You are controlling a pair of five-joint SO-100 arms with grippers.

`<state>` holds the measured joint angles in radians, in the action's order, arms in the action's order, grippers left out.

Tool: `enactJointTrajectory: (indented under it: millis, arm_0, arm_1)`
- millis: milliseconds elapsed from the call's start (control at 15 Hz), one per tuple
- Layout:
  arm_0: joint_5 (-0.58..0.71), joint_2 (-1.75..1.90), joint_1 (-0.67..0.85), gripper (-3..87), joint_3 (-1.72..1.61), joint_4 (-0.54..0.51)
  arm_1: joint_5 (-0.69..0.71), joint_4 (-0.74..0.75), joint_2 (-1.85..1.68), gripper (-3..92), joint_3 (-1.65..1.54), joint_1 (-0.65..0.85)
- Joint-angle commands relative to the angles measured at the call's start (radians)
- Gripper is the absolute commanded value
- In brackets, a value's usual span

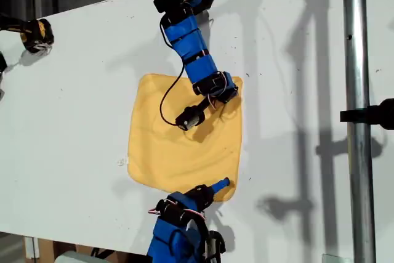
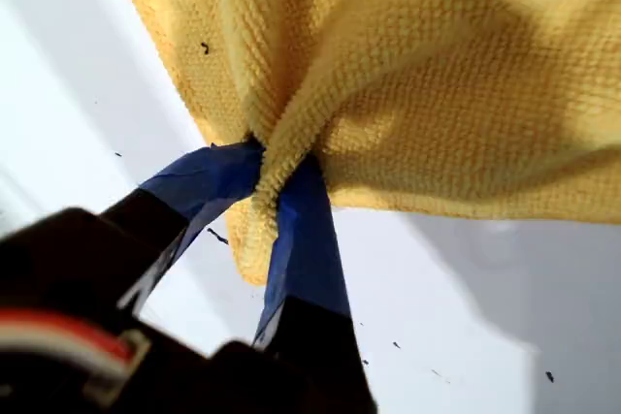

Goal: Grasp corners of a towel and fold twice.

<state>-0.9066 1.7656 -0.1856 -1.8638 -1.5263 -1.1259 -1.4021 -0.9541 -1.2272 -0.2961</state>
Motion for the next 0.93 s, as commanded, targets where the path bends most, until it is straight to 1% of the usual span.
enactJointTrajectory:
  millis: [0,467,600,667,800,867]
  arm_0:
    - [-0.075,0.008,-0.015,38.7,-0.104,0.115]
    - [-0.264,-0.057,-0.124,34.5,-0.281,0.281]
    - [-0.304,-0.202,-0.129,32.2,-0.252,0.285]
    - [-0.302,-0.291,-0.127,29.8,-0.215,0.278]
    - [-0.278,-0.387,-0.118,19.5,-0.152,0.259]
    - [-0.256,-0.387,-0.115,6.9,-0.152,0.275]
  arm_1:
    - [0.014,-0.026,-0.009,-0.1,0.021,0.026]
    - [0.031,-0.031,-0.008,-0.1,0.026,0.037]
    - [0.031,-0.032,-0.012,-0.1,0.031,0.034]
    - [0.031,-0.037,-0.015,-0.1,0.035,0.032]
    - [0.031,-0.048,-0.018,-0.1,0.044,0.026]
    - [0.031,-0.049,-0.018,-0.1,0.048,0.025]
